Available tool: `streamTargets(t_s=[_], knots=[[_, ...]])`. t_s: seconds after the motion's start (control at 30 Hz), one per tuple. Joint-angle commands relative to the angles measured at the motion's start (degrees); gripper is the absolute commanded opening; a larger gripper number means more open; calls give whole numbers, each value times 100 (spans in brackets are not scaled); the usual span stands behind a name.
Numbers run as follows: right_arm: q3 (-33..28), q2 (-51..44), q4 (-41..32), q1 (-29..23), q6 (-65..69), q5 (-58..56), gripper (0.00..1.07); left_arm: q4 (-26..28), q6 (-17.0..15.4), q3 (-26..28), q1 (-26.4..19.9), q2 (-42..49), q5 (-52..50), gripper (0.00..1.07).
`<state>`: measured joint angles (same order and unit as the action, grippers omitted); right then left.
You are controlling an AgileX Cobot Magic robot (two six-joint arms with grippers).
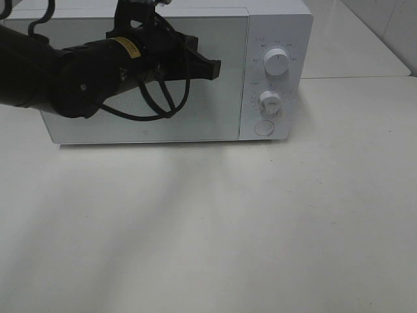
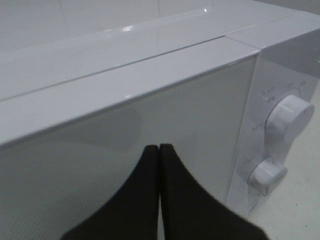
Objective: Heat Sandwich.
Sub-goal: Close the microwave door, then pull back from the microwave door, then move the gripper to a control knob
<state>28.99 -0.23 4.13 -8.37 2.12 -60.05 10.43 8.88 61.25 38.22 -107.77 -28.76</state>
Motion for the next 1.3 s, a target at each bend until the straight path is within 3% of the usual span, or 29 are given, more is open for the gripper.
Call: streamTargets(t_s=[0.03, 0.27, 0.47, 0.53, 0.57, 0.6, 0.63, 0.67, 0.7, 1.07, 1.3], knots=[[-6, -149, -11, 40, 46, 69, 75, 57, -17, -361, 11, 384, 149, 0], [-6, -149, -11, 40, 46, 69, 75, 74, -23, -1209, 11, 1255, 573, 0], [-6, -149, -11, 40, 46, 69, 75, 166, -23, -1455, 6, 1742, 1495, 2], [-6, -149, -11, 40, 46, 69, 75, 166, -23, -1484, 6, 1891, 1822, 16], [-6, -149, -11, 40, 46, 69, 75, 166, -23, -1490, 6, 2023, 2131, 42], [-6, -149, -11, 40, 46, 69, 75, 183, -23, -1490, 6, 2091, 2286, 59], [-6, -149, -11, 40, 46, 69, 75, 183, -23, -1490, 6, 2091, 2286, 59], [-6, -149, -11, 40, 46, 69, 75, 246, -34, -1490, 6, 2160, 2418, 77], [-6, -149, -11, 40, 46, 69, 75, 332, -40, -1490, 6, 2263, 2710, 103], [-6, -149, -11, 40, 46, 69, 75, -86, -29, -1490, 6, 2641, 4068, 100], [-6, -149, -11, 40, 46, 69, 75, -521, -29, -1490, 6, 2876, 5787, 100]])
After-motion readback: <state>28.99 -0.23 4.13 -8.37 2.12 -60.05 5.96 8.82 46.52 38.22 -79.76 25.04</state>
